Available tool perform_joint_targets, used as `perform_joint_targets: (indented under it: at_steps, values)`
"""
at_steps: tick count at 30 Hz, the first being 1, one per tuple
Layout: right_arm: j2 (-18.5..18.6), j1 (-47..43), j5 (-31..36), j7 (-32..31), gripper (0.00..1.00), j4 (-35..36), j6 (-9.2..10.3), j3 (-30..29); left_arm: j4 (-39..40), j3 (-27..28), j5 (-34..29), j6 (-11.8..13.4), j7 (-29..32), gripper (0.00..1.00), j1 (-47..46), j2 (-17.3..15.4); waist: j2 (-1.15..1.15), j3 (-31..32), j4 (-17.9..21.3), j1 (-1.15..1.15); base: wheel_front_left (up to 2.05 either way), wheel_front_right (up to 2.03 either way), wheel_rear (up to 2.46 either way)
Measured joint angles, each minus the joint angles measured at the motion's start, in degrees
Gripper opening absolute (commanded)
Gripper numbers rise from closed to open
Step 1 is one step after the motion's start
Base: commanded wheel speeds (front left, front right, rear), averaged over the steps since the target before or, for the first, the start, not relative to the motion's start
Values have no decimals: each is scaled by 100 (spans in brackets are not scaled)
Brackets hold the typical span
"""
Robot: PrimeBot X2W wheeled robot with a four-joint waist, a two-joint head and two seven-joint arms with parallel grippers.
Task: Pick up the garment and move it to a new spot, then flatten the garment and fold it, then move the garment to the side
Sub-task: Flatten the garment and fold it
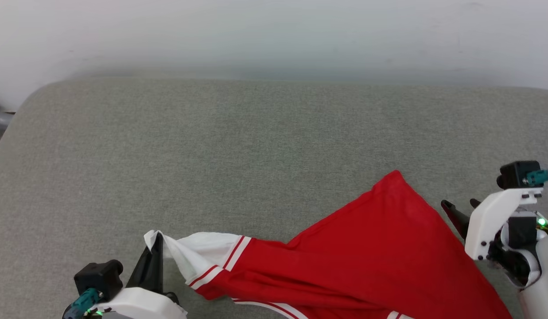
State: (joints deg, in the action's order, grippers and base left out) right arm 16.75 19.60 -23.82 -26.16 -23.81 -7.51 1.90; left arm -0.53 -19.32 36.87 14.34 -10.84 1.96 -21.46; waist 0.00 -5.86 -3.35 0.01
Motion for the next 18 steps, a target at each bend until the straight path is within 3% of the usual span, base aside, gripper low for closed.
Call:
perform_joint_targets:
  at_steps: [7, 18]
  values:
    - [427, 963, -503, -1290, 100, -337, 0, 751, -48, -210, -85, -135, -70, 0, -378, 214, 0, -268, -338, 0, 0, 0, 0]
    - [881, 1576, -970, -1717, 100, -779, 1, 1583, -464, -401, -142, -442, -277, 0, -978, 598, 0, -944, -848, 0, 0, 0, 0]
